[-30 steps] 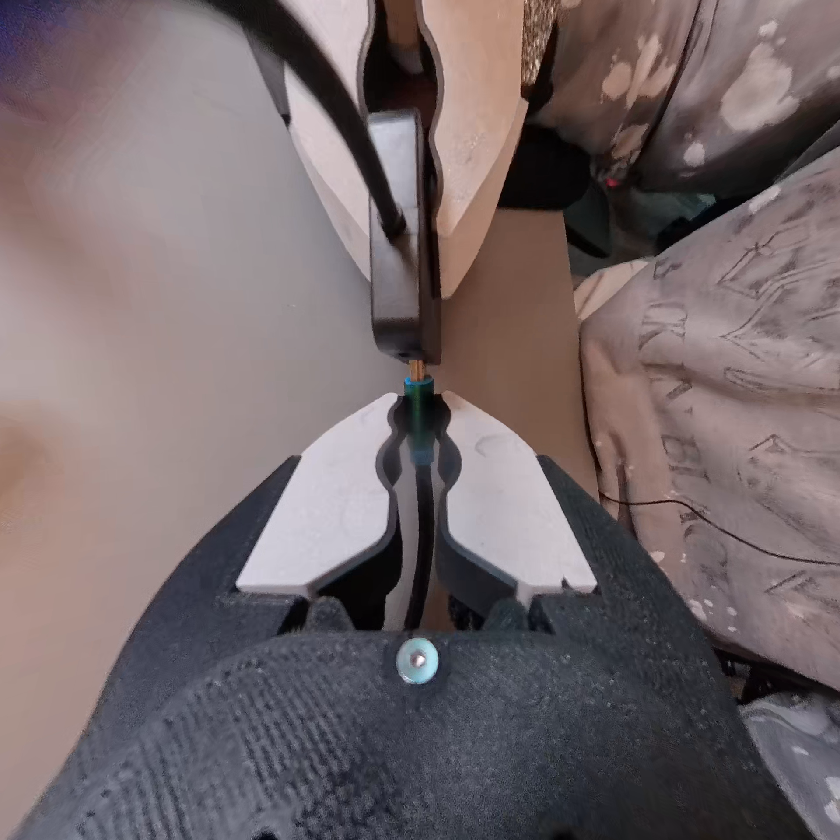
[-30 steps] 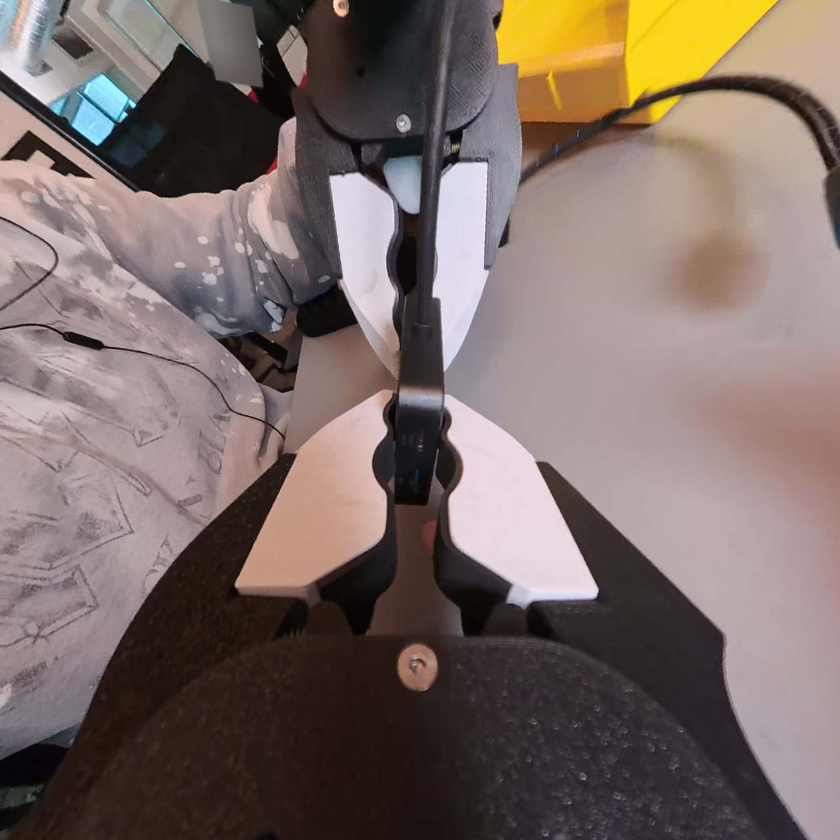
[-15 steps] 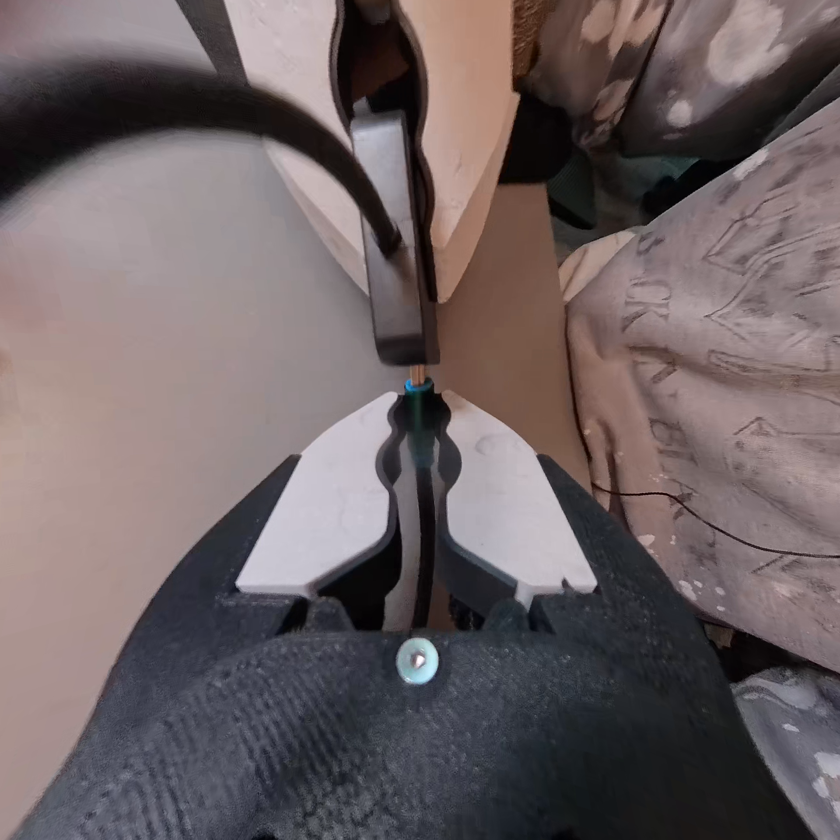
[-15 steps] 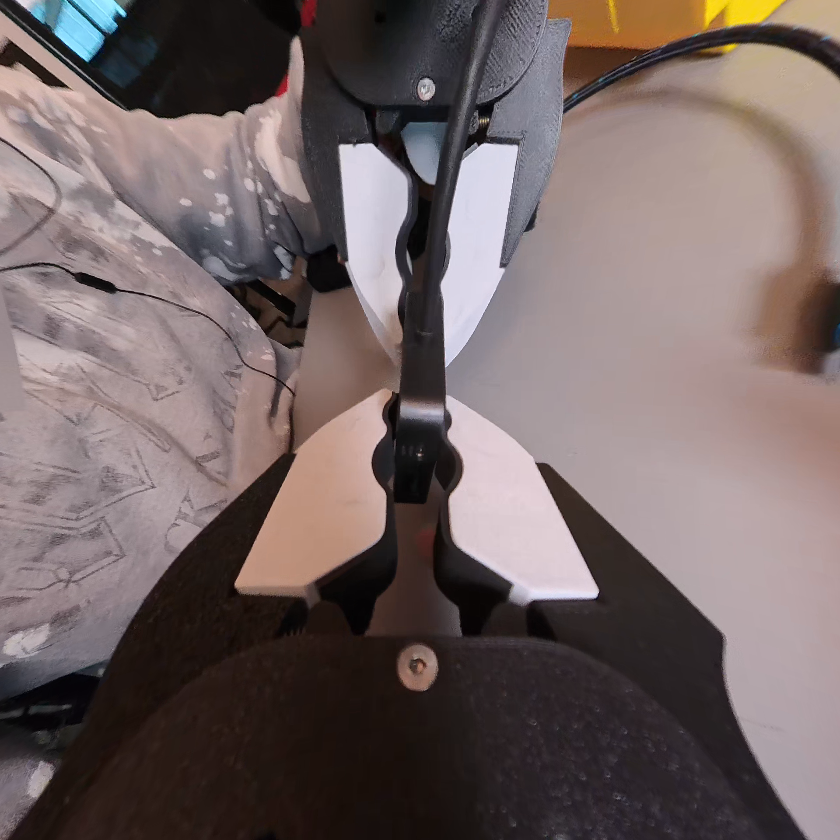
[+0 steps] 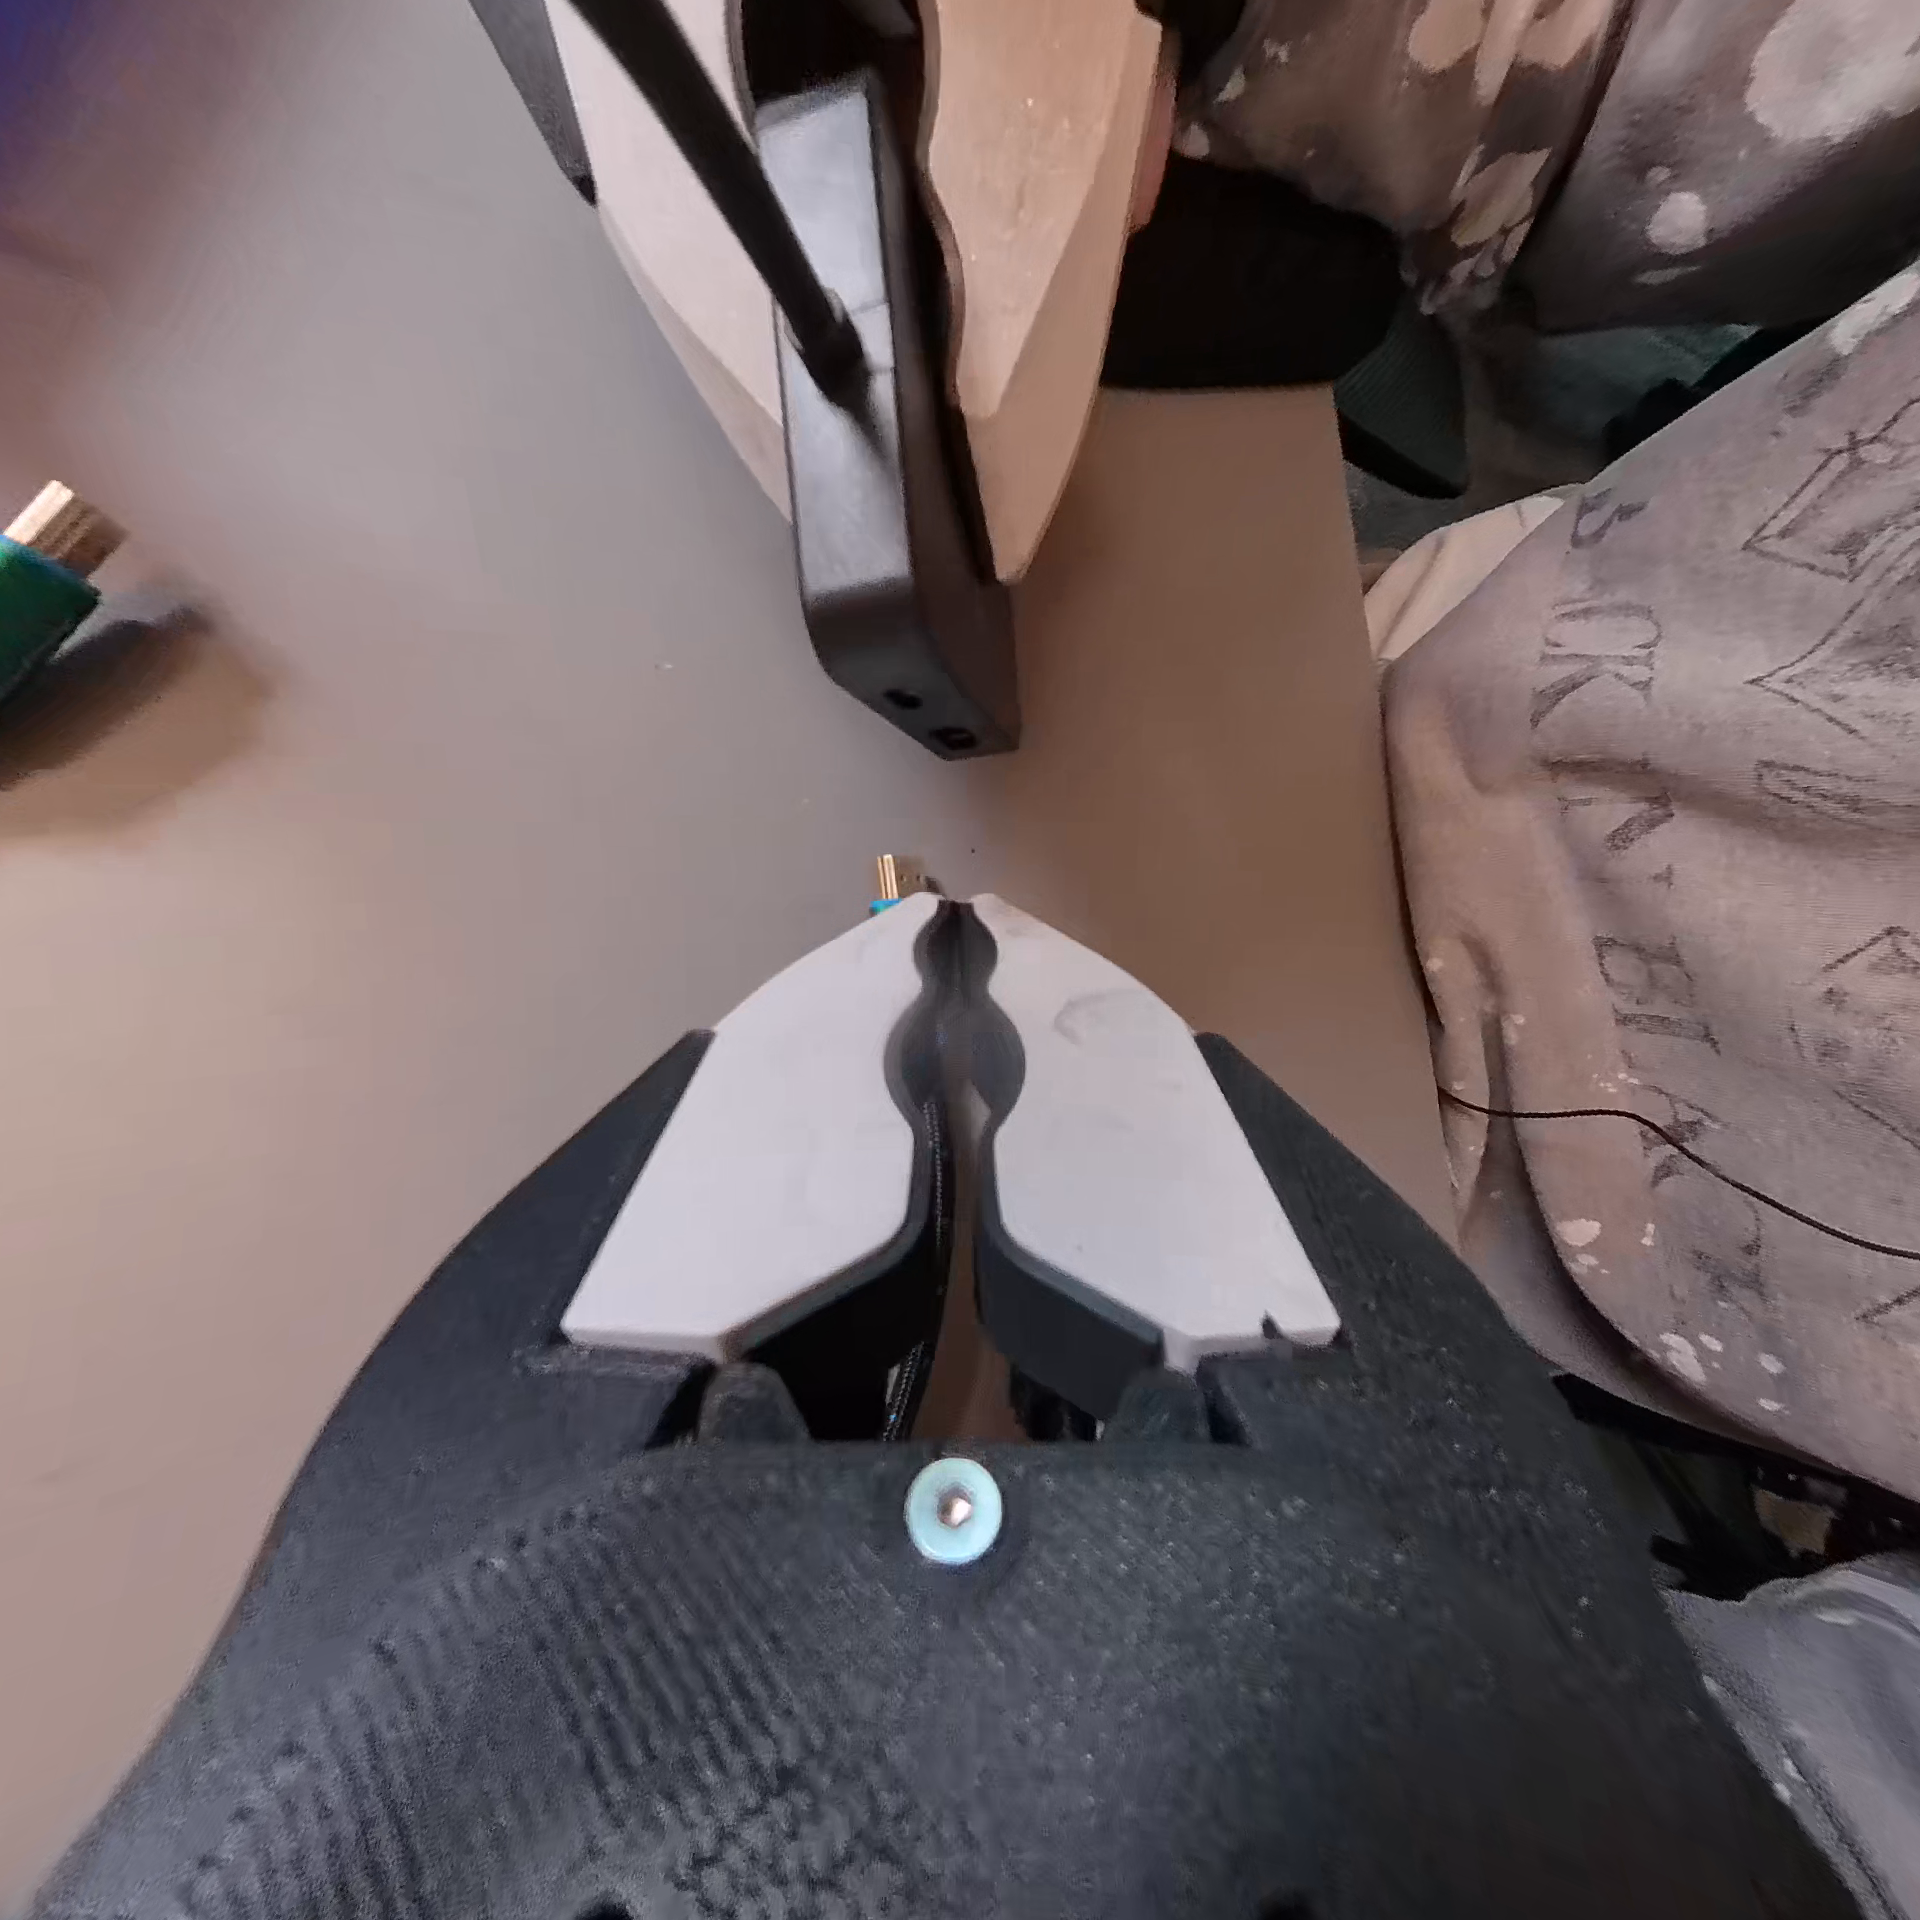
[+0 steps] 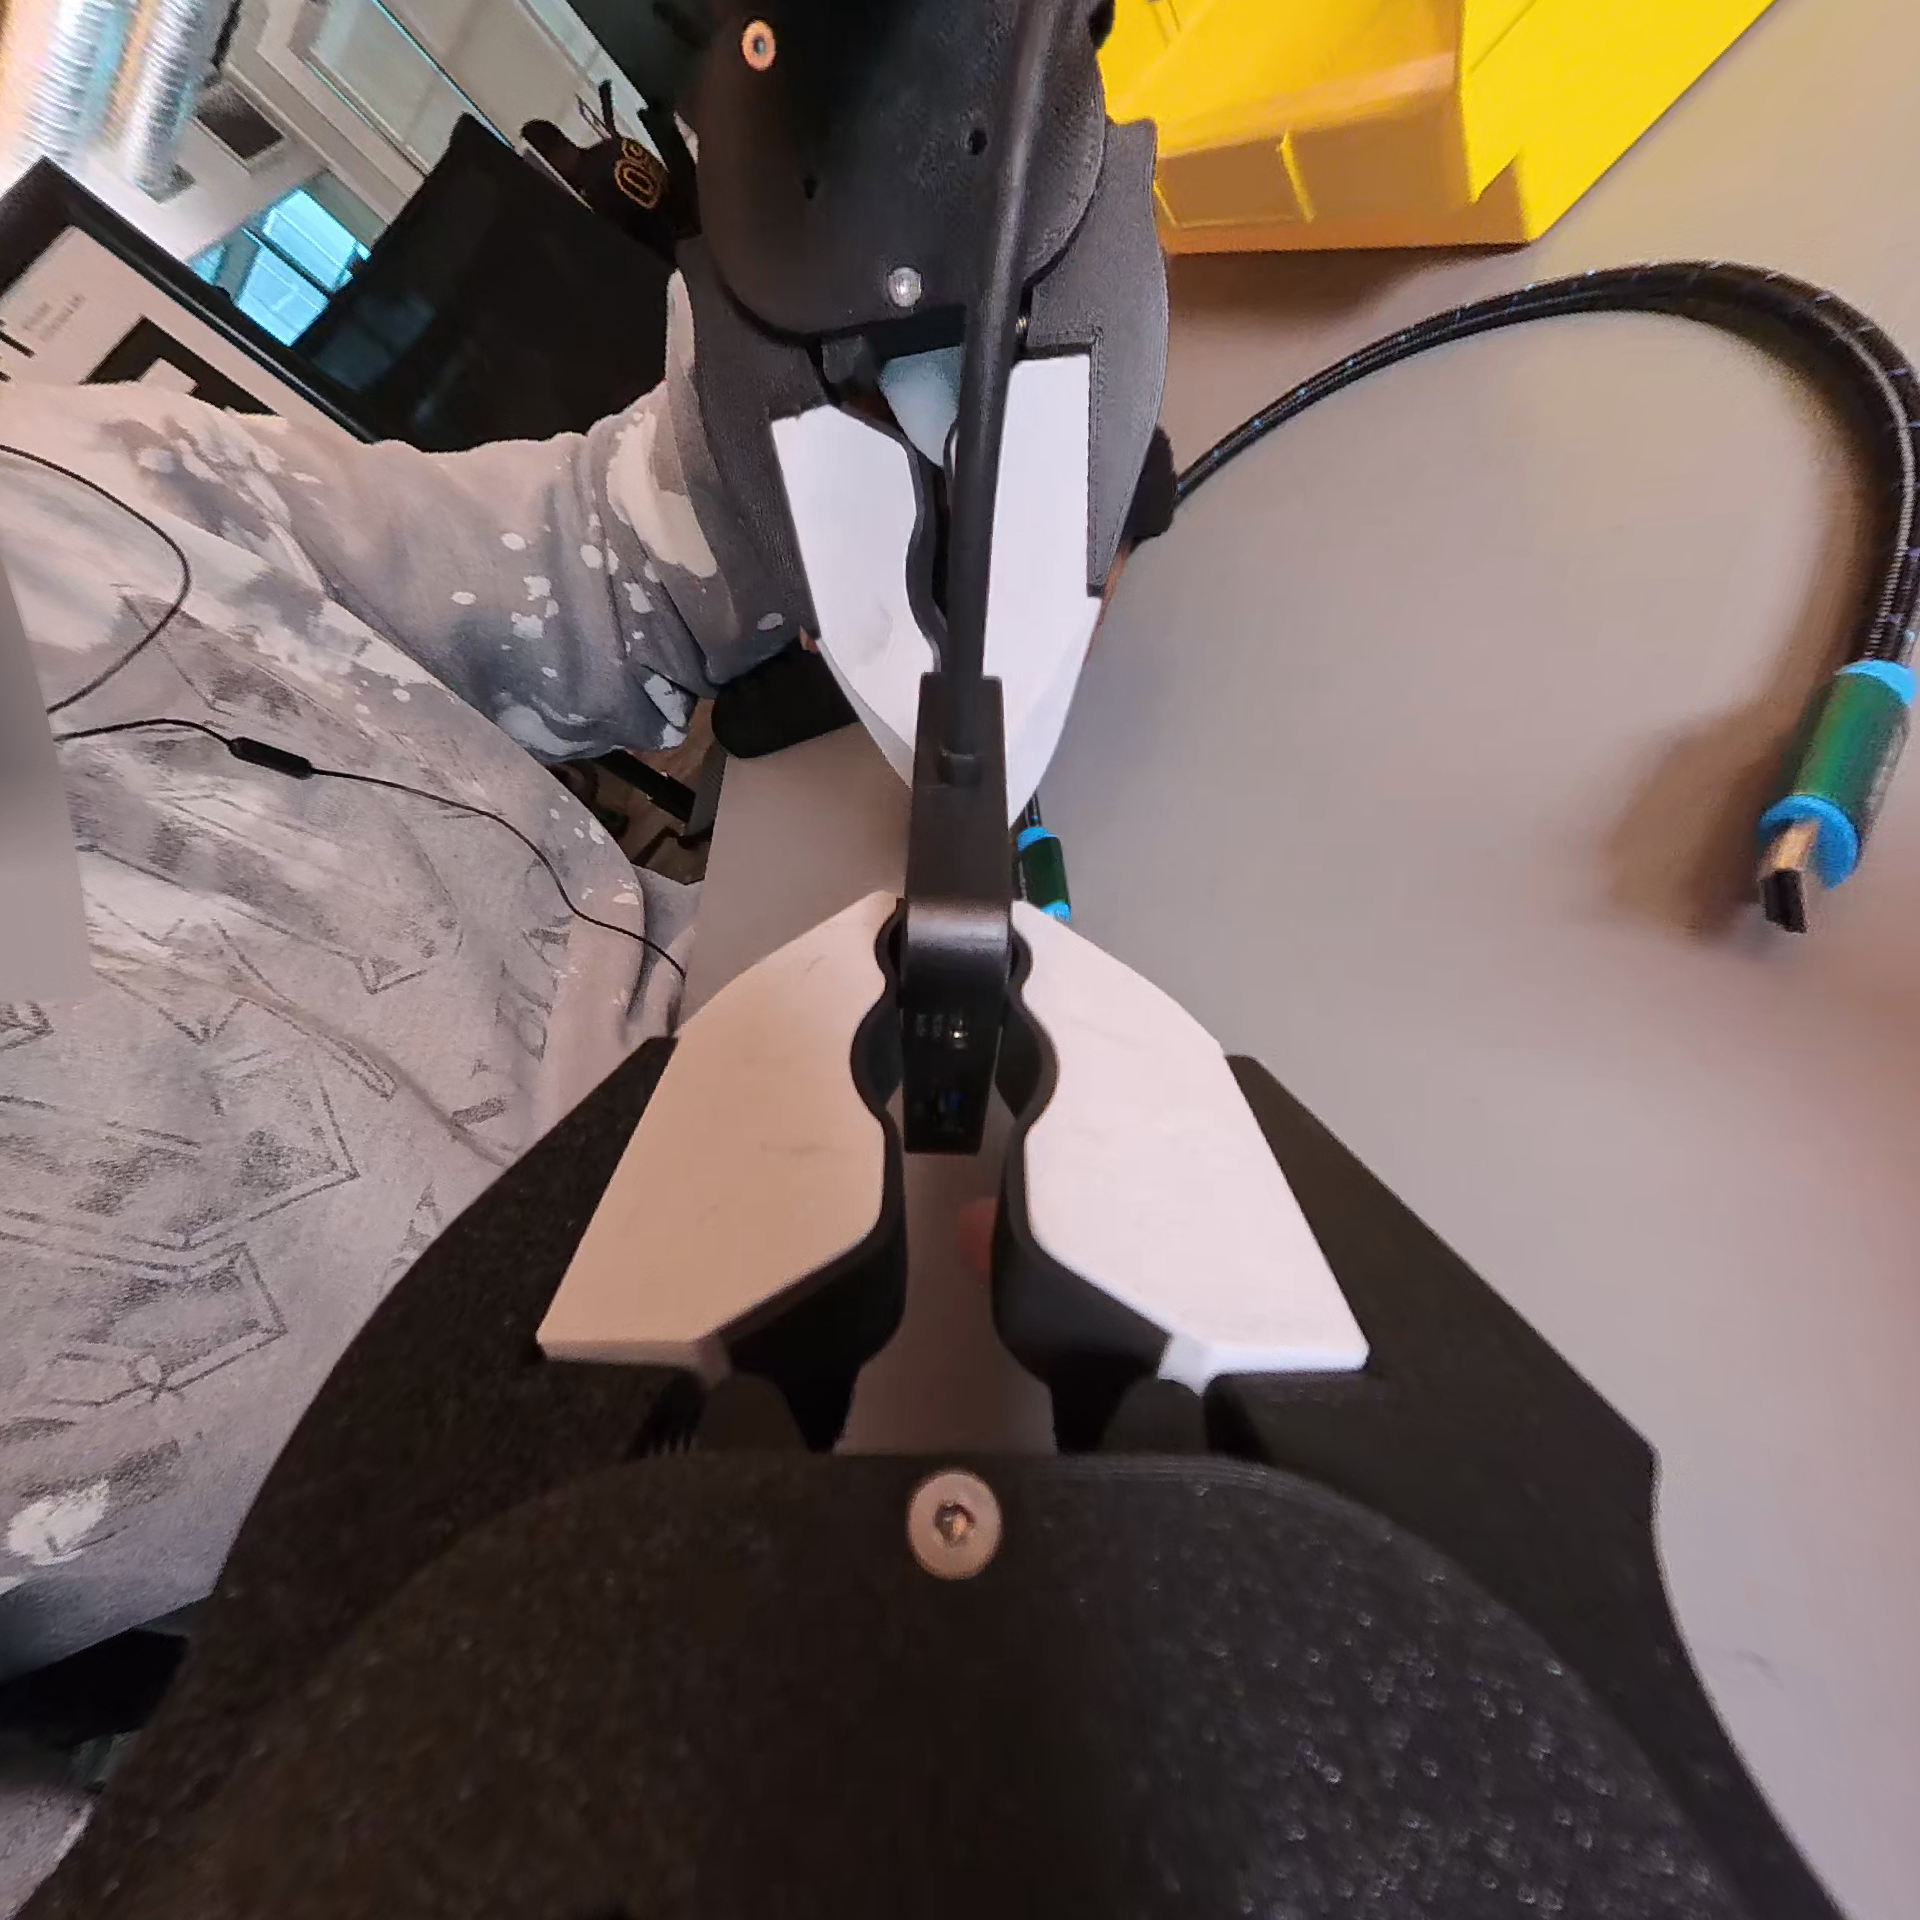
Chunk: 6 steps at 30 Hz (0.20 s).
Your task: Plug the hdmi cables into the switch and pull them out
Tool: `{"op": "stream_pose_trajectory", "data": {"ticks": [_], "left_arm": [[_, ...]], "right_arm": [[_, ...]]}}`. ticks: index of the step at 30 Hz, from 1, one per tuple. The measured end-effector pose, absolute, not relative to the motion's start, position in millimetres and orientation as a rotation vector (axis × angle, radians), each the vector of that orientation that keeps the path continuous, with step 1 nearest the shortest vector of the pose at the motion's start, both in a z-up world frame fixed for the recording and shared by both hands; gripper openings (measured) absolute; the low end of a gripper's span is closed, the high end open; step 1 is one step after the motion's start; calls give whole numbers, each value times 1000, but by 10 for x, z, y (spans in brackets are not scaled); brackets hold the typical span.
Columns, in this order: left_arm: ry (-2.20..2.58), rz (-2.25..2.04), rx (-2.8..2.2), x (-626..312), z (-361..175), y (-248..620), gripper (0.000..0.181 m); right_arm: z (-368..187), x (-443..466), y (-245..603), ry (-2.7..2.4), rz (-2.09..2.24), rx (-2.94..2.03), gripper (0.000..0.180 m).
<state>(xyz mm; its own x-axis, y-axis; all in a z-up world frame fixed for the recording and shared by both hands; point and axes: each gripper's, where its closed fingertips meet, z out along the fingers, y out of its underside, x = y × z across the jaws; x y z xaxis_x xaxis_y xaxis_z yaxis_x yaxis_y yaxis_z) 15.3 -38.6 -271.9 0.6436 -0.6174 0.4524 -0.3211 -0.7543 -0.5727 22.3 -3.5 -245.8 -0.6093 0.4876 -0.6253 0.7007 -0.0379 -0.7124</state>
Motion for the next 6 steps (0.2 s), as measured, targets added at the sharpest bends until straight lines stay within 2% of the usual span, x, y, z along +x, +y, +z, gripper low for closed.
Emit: {"op": "stream_pose_trajectory", "data": {"ticks": [1,6], "left_arm": [[732,-890,-2420,139,-2719,-380,0],[755,-773,-2486,41,-2784,-424,20]], "right_arm": [[-2467,222,-36,2046,-1705,1286,13],[-2428,197,22,2037,-1735,1312,13]]}}
